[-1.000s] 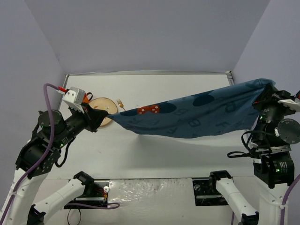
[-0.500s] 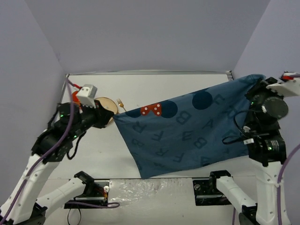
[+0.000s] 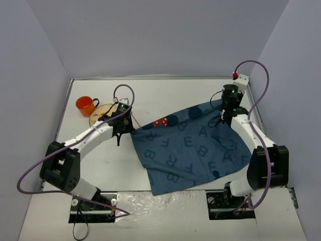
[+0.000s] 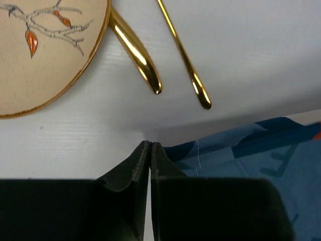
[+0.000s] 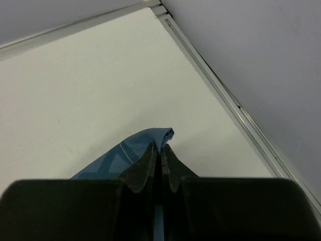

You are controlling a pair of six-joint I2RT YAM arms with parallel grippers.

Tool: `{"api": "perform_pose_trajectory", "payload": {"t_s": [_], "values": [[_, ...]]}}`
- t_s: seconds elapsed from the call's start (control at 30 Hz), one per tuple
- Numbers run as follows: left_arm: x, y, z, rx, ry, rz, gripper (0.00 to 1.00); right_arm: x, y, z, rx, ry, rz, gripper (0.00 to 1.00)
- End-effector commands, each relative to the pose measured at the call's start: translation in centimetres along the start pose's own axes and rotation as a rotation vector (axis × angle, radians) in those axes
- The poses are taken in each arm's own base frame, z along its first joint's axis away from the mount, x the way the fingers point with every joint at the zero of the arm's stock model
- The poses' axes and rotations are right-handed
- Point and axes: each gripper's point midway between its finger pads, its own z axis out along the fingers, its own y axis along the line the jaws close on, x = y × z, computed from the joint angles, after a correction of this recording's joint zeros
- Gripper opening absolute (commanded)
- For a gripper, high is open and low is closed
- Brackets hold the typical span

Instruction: Set the dinner table for one person

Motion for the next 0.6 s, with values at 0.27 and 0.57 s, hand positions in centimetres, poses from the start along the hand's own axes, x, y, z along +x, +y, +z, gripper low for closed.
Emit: {"api": "perform_pose_trajectory", "payload": {"t_s": [0.27, 0.57], "values": [[-7.1, -3.7, 0.7, 0.077, -0.193, -0.158, 0.00, -6.2, 6.6, 8.9, -0.081, -0.267, -0.013, 0.00], [-7.3, -3.7, 0.5, 0.076, -0.205, -0.210, 0.00, -5.8, 10.5, 14.2, -0.162, -0.282, -0.117, 0.00]]}}
